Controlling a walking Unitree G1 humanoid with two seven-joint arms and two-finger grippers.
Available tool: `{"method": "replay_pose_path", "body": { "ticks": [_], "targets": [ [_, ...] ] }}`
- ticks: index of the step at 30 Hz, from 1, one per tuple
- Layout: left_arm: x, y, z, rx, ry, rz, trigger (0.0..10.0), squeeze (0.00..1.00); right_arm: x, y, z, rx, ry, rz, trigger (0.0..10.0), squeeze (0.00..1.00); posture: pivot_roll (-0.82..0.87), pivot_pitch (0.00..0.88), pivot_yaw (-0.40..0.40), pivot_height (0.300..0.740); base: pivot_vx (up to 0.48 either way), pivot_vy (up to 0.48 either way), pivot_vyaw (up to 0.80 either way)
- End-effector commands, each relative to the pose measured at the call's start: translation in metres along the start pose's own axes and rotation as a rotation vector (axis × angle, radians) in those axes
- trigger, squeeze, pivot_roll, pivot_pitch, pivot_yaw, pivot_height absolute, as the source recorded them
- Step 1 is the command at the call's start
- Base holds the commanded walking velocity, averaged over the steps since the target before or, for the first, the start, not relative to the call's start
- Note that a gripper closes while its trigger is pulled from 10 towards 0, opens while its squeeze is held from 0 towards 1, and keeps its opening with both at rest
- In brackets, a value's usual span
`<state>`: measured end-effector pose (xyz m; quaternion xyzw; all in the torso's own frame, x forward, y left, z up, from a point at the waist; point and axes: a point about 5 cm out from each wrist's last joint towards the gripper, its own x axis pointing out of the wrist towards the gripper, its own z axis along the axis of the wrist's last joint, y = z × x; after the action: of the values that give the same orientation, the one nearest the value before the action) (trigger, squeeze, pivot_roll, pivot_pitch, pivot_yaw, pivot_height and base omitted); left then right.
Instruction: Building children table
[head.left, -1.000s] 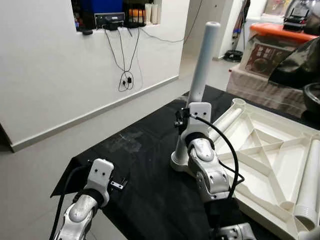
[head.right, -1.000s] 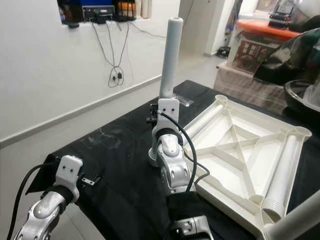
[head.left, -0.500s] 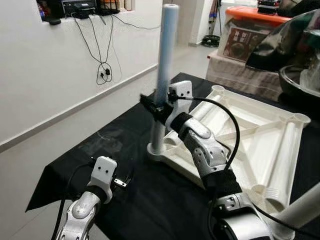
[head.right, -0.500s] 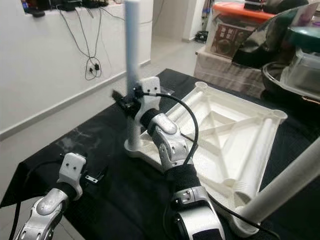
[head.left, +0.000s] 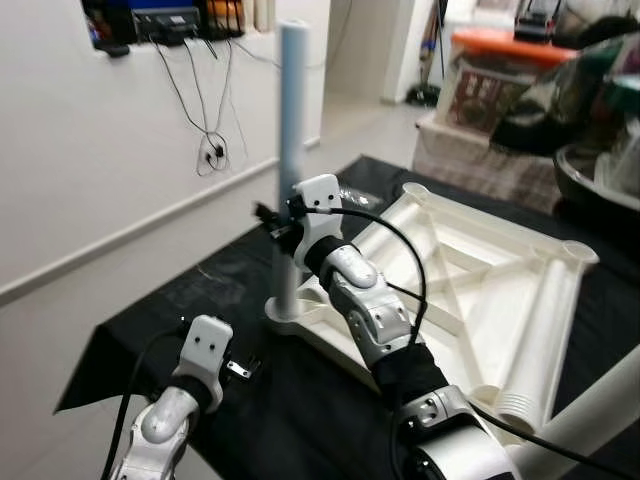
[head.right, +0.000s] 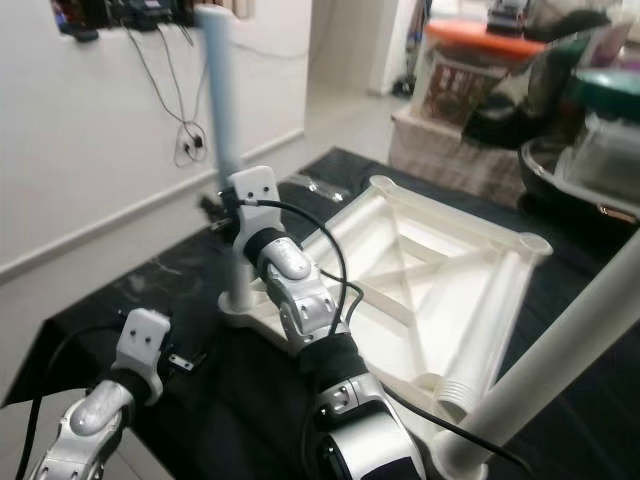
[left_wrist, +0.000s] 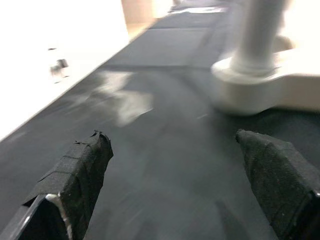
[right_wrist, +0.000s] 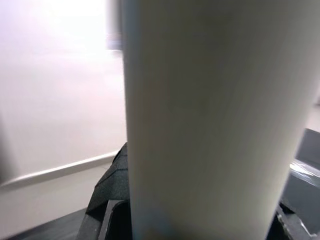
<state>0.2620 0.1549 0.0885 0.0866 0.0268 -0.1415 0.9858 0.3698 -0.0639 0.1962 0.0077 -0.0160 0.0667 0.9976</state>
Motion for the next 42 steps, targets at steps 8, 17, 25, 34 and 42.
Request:
{"method": "replay_pose_path", "body": {
  "ticks": [8, 17, 25, 34, 42],
  "targets": [
    [-0.002, 0.000, -0.002, -0.005, 0.009, 0.001, 10.0, 0.00, -0.032, -0.015, -0.035, 0.143, 0.072, 0.070, 10.0, 1.00, 0.07, 0.000, -0.073, 0.740, 0.000, 0.000, 0.00],
    [-0.002, 0.004, -0.001, 0.000, 0.004, 0.011, 10.0, 0.00, -0.010, 0.024, 0.022, 0.180, -0.133, 0.667, 10.0, 0.00, 0.10, 0.000, -0.085, 0.740, 0.000, 0.000, 0.00],
    [0.000, 0.007, 0.002, 0.009, -0.007, 0.022, 10.0, 0.00, -0.027, 0.054, 0.015, 0.098, -0.129, 0.993, 0.0, 0.00, 0.12, 0.000, -0.100, 0.740, 0.000, 0.000, 0.00],
    [-0.004, 0.005, -0.002, 0.002, 0.005, 0.021, 10.0, 0.00, -0.005, -0.035, -0.047, 0.003, 0.219, -0.186, 0.0, 0.00, 0.10, 0.000, -0.087, 0.740, 0.000, 0.000, 0.00],
    [-0.002, 0.003, -0.001, -0.001, 0.004, 0.011, 10.0, 0.00, -0.023, -0.045, -0.053, 0.052, 0.188, -0.274, 3.5, 0.00, 0.09, 0.000, -0.078, 0.740, 0.000, 0.000, 0.00]
  ]
}}
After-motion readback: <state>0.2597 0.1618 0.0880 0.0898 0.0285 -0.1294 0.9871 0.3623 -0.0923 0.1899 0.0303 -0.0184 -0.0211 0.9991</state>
